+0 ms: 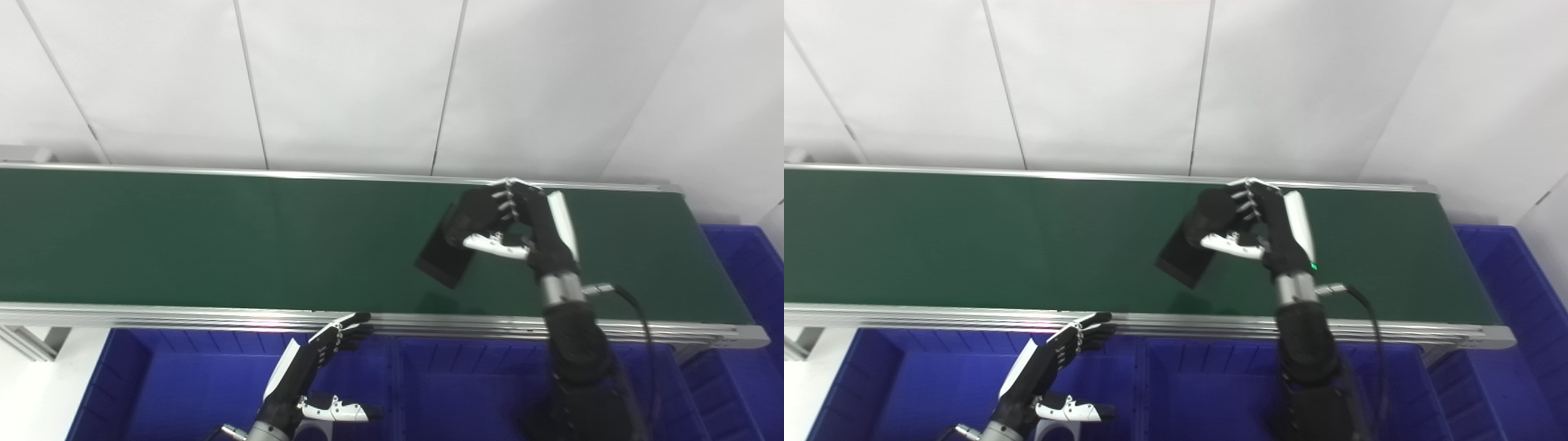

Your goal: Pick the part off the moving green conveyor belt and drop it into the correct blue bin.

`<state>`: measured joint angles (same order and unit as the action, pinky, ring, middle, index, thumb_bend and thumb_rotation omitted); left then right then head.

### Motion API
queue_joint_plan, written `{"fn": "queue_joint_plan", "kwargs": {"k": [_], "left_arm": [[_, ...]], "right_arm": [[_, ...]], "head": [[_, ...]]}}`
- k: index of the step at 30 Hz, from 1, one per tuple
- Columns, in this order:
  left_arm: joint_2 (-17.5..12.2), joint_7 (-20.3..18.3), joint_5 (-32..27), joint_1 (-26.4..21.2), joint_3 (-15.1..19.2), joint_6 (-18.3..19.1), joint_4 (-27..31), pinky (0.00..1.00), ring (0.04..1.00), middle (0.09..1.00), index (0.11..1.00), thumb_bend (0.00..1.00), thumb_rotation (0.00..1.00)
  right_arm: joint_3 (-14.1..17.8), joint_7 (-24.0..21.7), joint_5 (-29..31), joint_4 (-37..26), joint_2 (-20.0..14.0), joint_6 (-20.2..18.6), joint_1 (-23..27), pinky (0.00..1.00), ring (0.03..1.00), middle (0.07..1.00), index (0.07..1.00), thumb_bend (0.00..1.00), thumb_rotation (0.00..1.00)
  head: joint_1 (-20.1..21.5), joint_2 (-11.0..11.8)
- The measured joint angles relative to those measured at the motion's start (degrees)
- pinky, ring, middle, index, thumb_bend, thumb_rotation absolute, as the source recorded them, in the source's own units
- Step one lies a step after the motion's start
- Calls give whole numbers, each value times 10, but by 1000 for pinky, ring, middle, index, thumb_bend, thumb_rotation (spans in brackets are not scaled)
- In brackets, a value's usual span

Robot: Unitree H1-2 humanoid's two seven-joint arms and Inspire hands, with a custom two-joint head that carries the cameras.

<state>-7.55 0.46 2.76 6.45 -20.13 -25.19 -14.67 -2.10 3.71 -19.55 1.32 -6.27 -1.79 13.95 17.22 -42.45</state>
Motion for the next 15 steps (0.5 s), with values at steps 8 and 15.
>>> {"fn": "queue_joint_plan", "kwargs": {"k": [8,15], "left_arm": [[-2,-41,-11,13,31,0,24,787,801,798,836,909,227],[-3,-76,-25,14,57,0,26,778,799,796,836,898,197]], "right_arm": [[27,9,-4,-89,1,-28,-109,283,348,441,522,524,0],[36,13,-16,-113,1,-28,-162,292,364,444,520,524,0]], "head": [[33,-19],[66,-39]]}}
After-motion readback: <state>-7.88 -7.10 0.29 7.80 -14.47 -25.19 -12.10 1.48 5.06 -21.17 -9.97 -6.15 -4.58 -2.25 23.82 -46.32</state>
